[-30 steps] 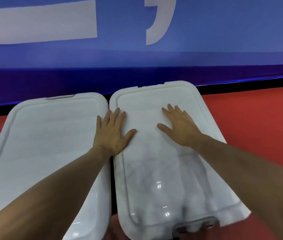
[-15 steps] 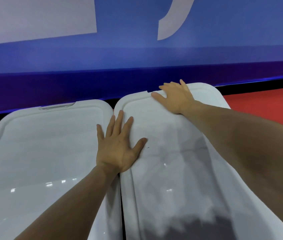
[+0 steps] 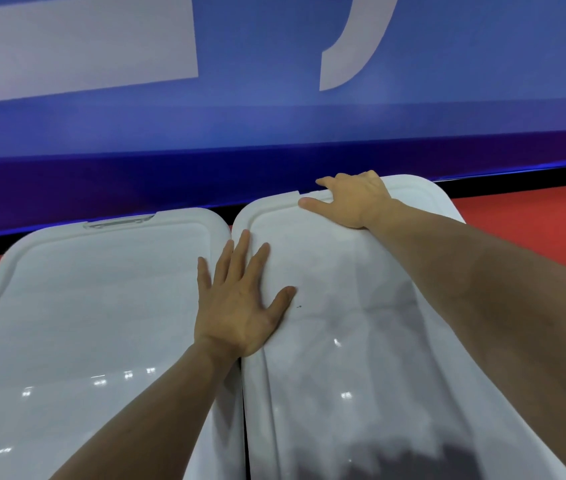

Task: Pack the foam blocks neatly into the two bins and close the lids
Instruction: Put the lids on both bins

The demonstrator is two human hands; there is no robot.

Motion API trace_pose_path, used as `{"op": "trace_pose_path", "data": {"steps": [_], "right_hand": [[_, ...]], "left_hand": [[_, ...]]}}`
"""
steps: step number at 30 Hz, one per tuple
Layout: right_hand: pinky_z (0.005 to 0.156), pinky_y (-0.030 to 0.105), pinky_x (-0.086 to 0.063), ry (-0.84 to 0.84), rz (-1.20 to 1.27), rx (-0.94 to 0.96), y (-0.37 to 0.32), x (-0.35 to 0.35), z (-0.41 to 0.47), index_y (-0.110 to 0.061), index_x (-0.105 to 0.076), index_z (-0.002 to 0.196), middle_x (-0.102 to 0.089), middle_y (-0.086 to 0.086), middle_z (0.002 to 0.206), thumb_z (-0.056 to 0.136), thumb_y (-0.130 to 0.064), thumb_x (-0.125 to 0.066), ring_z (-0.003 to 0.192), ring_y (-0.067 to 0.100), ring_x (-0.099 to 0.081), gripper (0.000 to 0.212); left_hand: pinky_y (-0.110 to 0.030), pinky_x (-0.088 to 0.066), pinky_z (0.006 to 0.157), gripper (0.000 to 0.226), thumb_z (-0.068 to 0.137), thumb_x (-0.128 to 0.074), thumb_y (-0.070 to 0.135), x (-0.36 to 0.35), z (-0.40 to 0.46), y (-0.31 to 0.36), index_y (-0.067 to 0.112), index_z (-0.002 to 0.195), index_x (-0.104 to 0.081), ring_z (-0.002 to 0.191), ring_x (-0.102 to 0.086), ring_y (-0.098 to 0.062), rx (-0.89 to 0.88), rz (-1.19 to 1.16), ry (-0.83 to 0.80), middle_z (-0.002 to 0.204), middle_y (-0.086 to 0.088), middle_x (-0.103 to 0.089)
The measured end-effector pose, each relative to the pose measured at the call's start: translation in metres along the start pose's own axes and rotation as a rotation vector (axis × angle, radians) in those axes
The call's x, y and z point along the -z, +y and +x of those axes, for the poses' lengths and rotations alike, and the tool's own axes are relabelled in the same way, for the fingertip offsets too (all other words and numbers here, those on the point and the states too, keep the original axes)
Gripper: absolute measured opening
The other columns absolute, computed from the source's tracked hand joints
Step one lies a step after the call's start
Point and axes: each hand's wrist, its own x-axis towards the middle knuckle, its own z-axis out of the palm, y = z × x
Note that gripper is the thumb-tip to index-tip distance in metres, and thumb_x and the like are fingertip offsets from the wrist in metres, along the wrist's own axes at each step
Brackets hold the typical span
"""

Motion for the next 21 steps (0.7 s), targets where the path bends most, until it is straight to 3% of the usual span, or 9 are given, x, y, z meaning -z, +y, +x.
{"op": "trace_pose_path", "data": {"steps": [11, 14, 17, 21], "right_hand": [[0.117, 0.053, -0.028, -0.074, 0.035, -0.004, 0.002, 0.006, 0.005, -0.034, -0.031, 0.157, -0.046, 0.003, 0.155, 0.079, -0.094, -0.015, 0.141, 0.032, -0.044, 0.1], [0.112, 0.046, -0.034, 0.105, 0.042, 0.001, 0.001, -0.005, 0.001, -0.031, -0.042, 0.152, -0.05, 0.002, 0.143, 0.083, -0.091, -0.021, 0.128, 0.027, -0.051, 0.094], [0.097, 0.034, -0.042, 0.375, 0.205, 0.027, 0.0, -0.02, -0.009, -0.027, -0.058, 0.135, -0.052, -0.003, 0.118, 0.086, -0.081, -0.047, 0.104, 0.016, -0.049, 0.074], [0.09, 0.031, -0.043, 0.469, 0.239, 0.069, -0.003, -0.02, -0.014, -0.023, -0.065, 0.117, -0.056, -0.006, 0.109, 0.086, -0.073, -0.059, 0.099, 0.014, -0.052, 0.059]], "left_hand": [[-0.053, 0.011, 0.125, 0.083, 0.09, -0.014, 0.085, 0.001, 0.001, 0.001, 0.042, 0.16, -0.003, 0.157, 0.013, -0.015, 0.01, -0.002, -0.004, 0.169, 0.014, 0.018], [-0.053, 0.011, 0.125, 0.083, 0.09, -0.014, 0.084, 0.0, 0.0, 0.001, 0.042, 0.161, -0.003, 0.157, 0.014, -0.015, 0.011, -0.005, -0.003, 0.169, 0.014, 0.018], [-0.053, 0.011, 0.125, 0.082, 0.091, -0.014, 0.084, 0.0, 0.001, 0.001, 0.042, 0.161, -0.004, 0.157, 0.014, -0.015, 0.012, -0.006, -0.003, 0.169, 0.014, 0.018], [-0.053, 0.011, 0.125, 0.081, 0.091, -0.014, 0.083, 0.0, 0.0, 0.001, 0.042, 0.161, -0.006, 0.157, 0.012, -0.015, 0.009, -0.002, 0.007, 0.169, 0.014, 0.016]]}}
